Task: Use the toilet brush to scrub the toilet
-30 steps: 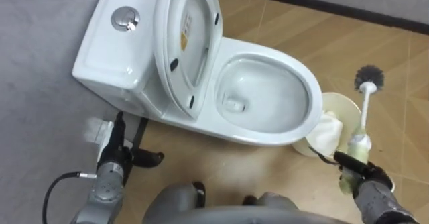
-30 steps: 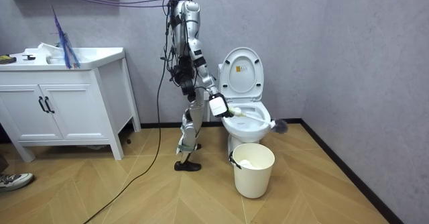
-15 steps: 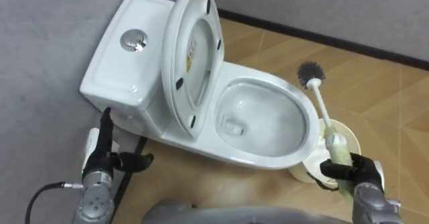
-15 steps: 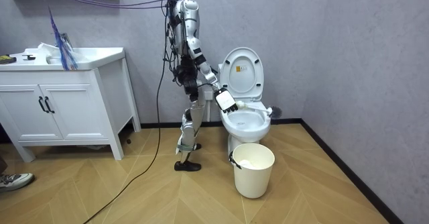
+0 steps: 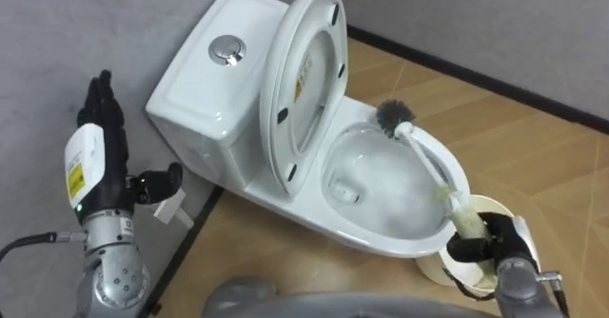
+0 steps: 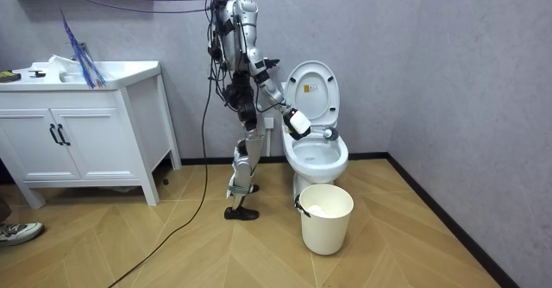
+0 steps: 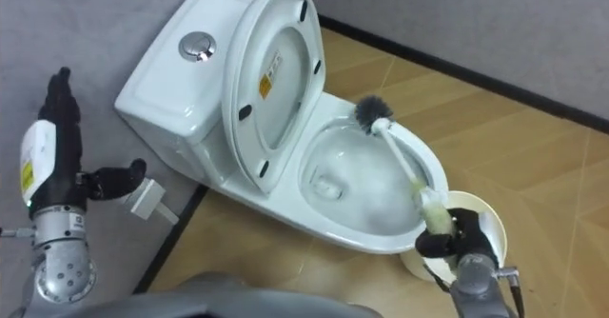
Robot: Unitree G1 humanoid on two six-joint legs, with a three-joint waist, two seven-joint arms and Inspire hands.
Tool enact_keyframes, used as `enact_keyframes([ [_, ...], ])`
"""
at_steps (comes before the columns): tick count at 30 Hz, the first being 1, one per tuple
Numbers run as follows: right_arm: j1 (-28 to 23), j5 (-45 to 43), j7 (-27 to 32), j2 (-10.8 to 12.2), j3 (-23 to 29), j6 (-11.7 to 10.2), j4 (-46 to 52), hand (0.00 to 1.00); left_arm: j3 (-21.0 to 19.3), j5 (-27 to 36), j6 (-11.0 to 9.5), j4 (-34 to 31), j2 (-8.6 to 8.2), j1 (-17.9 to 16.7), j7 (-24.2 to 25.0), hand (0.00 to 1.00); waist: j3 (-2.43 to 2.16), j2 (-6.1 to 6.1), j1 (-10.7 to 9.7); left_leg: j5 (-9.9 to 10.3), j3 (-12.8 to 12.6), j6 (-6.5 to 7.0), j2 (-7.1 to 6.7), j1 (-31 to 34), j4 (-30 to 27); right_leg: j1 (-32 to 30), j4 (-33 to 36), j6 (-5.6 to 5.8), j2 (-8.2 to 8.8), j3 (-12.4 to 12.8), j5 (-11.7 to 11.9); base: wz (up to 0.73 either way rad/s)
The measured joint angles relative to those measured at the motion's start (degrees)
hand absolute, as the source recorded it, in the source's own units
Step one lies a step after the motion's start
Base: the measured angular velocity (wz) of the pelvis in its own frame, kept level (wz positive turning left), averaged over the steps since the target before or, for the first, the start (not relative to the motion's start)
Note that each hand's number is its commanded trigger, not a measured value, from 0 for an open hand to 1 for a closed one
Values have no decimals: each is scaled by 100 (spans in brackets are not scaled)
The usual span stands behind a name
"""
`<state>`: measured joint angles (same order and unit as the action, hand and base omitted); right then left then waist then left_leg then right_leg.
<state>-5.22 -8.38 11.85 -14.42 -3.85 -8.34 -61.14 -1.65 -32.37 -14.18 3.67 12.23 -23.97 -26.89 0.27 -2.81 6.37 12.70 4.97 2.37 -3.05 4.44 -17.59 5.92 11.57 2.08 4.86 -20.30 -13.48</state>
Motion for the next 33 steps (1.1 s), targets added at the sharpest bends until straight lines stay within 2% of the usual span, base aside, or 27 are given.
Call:
enact_keyframes([
  [6,23,-189,-303,-7,-4,-21,-644,100,128,-406,-20,-144,72,144,-196,0,-3,32,1,-5,27,-5,2,30,22,-40,-3,0,1,-6,0,0],
  [9,25,-320,-364,-10,-102,-24,-822,100,361,-450,-21,-146,161,262,-296,0,-4,46,-22,-21,23,-6,-1,15,39,-82,-3,0,6,16,0,-3],
  [11,23,-394,-414,-15,-168,-29,-922,100,565,-489,-24,-145,238,325,-292,0,0,42,-109,-23,30,-9,0,17,46,-82,-2,0,5,13,0,0],
  [18,99,-1132,-612,-94,-161,-26,-1028,100,893,-792,-24,-33,260,445,-220,0,18,11,-270,-24,-18,-8,1,15,45,-70,-3,0,10,30,0,-2],
  [22,168,-1493,-705,-129,-149,33,-979,100,1003,-844,46,95,279,447,-21,0,31,-14,-394,-24,-26,-8,10,27,53,-114,0,0,6,76,0,-4],
  [24,182,-1785,-718,-141,-151,187,-879,100,1076,-868,63,230,314,475,54,0,27,-16,-434,-27,-43,-7,9,26,90,-129,5,0,9,97,0,-6],
  [28,185,-2188,-749,-208,-166,229,-735,100,1114,-903,186,769,345,631,238,0,11,-28,-426,-29,-170,-6,33,16,103,-159,6,-1,-2,207,0,-14],
  [29,181,-2294,-748,-233,-167,247,-680,100,1114,-903,273,950,358,680,330,0,7,-28,-429,-28,-196,-6,35,25,102,-193,10,-3,-4,256,1,-13],
  [33,186,-2592,-732,-300,-164,335,-494,100,1102,-919,349,1399,397,810,532,0,-10,-34,-430,-28,-249,-5,35,141,43,-303,32,-10,-1,313,6,-9],
])
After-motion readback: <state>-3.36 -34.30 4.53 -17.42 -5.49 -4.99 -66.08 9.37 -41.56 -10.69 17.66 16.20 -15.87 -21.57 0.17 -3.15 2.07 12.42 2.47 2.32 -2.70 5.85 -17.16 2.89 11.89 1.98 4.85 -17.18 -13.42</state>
